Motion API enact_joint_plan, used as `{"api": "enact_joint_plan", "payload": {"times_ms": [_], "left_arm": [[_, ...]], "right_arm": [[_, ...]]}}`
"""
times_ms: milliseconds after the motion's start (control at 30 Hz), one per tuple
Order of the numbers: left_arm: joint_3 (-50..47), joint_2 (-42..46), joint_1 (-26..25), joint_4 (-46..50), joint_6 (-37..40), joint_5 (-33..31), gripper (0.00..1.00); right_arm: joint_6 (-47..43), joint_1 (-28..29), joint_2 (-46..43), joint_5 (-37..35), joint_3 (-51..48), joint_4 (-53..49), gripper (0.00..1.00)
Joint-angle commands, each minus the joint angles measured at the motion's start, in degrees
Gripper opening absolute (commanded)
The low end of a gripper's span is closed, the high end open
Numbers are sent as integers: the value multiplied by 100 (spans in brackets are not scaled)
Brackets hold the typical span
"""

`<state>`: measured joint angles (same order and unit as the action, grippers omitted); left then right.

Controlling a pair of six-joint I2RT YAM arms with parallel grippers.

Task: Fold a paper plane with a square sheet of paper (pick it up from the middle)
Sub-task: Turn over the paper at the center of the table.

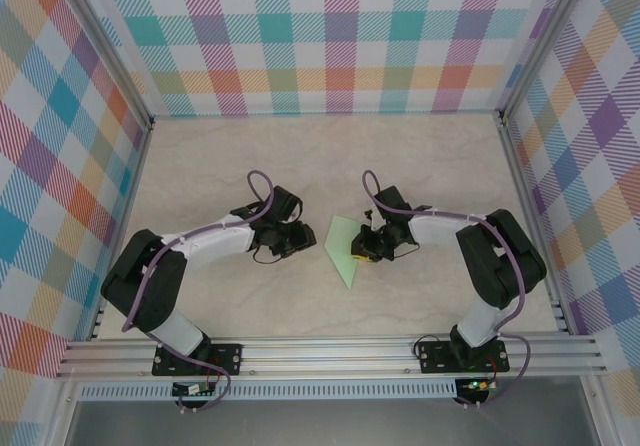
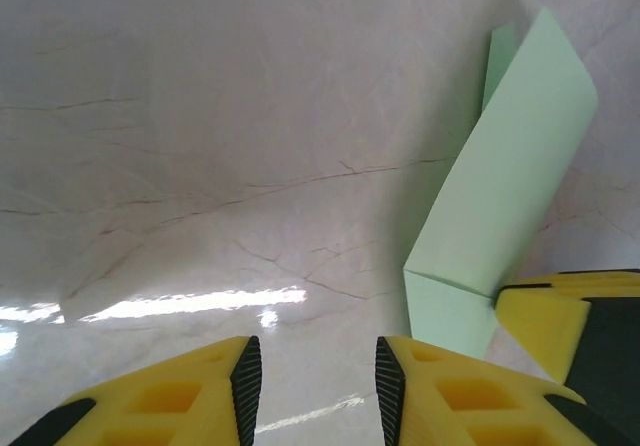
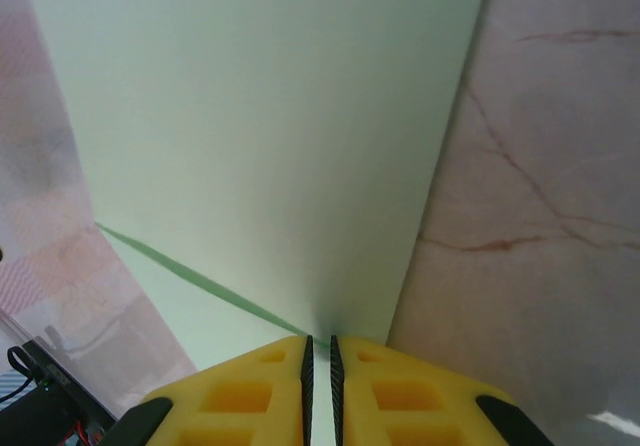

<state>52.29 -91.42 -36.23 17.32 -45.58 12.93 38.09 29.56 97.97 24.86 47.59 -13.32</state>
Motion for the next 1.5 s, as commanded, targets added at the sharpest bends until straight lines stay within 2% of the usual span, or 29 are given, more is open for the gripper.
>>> {"api": "enact_joint_plan", "payload": {"times_ms": [0, 467, 900, 1467], "left_arm": [[202, -189, -89, -96, -38, 279, 39], [281, -872, -148, -989, -596, 929, 41], [307, -1290, -169, -1742, -799, 1390, 37], [369, -1437, -91, -2013, -480, 1737, 33]], "right_arm": [[-177, -43, 90, 238, -123, 296, 15], [-187, -126, 317, 175, -346, 496, 15], [-221, -168, 410, 63, -400, 524, 15], [-289, -243, 578, 89, -136, 477, 15]]}}
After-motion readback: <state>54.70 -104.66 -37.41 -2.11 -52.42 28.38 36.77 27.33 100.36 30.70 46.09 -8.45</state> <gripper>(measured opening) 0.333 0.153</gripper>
